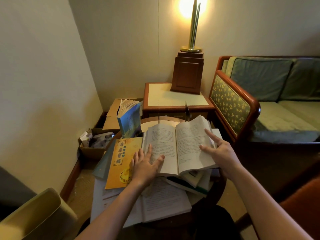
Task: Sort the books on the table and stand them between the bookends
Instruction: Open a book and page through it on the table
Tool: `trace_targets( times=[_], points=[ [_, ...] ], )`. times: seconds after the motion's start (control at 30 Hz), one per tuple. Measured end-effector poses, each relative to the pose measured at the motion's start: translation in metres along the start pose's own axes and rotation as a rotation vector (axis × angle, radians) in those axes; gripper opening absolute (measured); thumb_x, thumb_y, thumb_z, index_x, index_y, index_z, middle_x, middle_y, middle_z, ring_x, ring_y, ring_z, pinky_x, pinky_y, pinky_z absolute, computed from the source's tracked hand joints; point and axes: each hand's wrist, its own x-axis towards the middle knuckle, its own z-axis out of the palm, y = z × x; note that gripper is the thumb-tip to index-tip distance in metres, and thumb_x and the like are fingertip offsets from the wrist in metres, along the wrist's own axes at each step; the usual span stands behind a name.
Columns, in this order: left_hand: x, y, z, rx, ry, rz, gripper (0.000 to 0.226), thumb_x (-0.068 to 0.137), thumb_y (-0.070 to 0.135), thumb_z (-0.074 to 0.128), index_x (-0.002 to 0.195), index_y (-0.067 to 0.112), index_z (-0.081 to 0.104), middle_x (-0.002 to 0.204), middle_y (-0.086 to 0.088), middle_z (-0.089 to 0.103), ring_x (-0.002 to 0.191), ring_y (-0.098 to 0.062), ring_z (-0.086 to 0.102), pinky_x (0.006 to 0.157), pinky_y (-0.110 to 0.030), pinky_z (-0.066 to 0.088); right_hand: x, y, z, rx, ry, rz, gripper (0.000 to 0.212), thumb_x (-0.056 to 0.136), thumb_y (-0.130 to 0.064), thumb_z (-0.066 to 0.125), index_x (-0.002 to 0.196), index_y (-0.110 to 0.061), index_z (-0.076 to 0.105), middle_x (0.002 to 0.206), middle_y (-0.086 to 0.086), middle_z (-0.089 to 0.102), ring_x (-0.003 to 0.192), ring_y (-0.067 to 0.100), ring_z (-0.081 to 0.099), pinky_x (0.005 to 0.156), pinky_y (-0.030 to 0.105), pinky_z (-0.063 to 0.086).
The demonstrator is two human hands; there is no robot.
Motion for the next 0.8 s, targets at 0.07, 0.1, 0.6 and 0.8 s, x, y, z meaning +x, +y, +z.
trace_targets(
  times=[0.07, 0.1, 0.6, 0.8],
  points=[
    [-0.001, 0.0, -0.002, -0.006, -0.01, 0.001, 0.077, 0.095, 0.067, 0.039, 0.158, 0.039, 0.006, 0.168, -0.009, -0.002, 0.154, -0.026, -0.01, 0.123, -0.045, -0.007, -0.001, -0.008, 0.002, -0.042, -0.04, -0.037, 0.065, 0.095, -0.014, 0.064, 0.144, -0.051, 0.042, 0.155, 0.007, 0.032, 0.09, 0.016, 0.062, 0.051, 0.017, 0.053],
    [-0.001, 0.0, -0.002, -0.008, -0.012, 0.002, 0.077, 0.095, 0.067, 0.04, 0.158, 0.039, 0.006, 0.168, -0.009, -0.002, 0.154, -0.026, -0.01, 0.123, -0.045, -0.007, -0.002, -0.011, 0.003, -0.071, -0.049, -0.062, 0.065, 0.097, -0.012, 0.062, 0.144, -0.052, 0.041, 0.156, 0.006, 0.031, 0.092, 0.014, 0.06, 0.052, 0.015, 0.053],
    [-0.01, 0.018, -0.004, -0.115, -0.003, 0.097, 0.08, 0.09, 0.066, 0.054, 0.157, 0.037, 0.021, 0.167, -0.001, 0.015, 0.152, -0.024, 0.014, 0.122, -0.053, 0.02, -0.001, 0.008, -0.019, -0.127, 0.012, -0.016, 0.061, 0.098, -0.004, 0.054, 0.148, -0.038, 0.042, 0.155, 0.008, 0.033, 0.123, 0.028, 0.05, 0.081, 0.034, 0.055],
    [-0.009, 0.034, -0.005, -0.007, 0.035, -0.106, 0.083, 0.084, 0.075, 0.052, 0.155, 0.04, 0.026, 0.163, -0.007, 0.021, 0.142, -0.04, 0.019, 0.111, -0.051, 0.03, -0.005, 0.015, -0.017, -0.146, -0.019, 0.026, 0.058, 0.1, -0.001, 0.049, 0.143, -0.04, 0.049, 0.163, 0.007, 0.023, 0.149, 0.032, 0.021, 0.12, 0.05, 0.024]
  ],
)
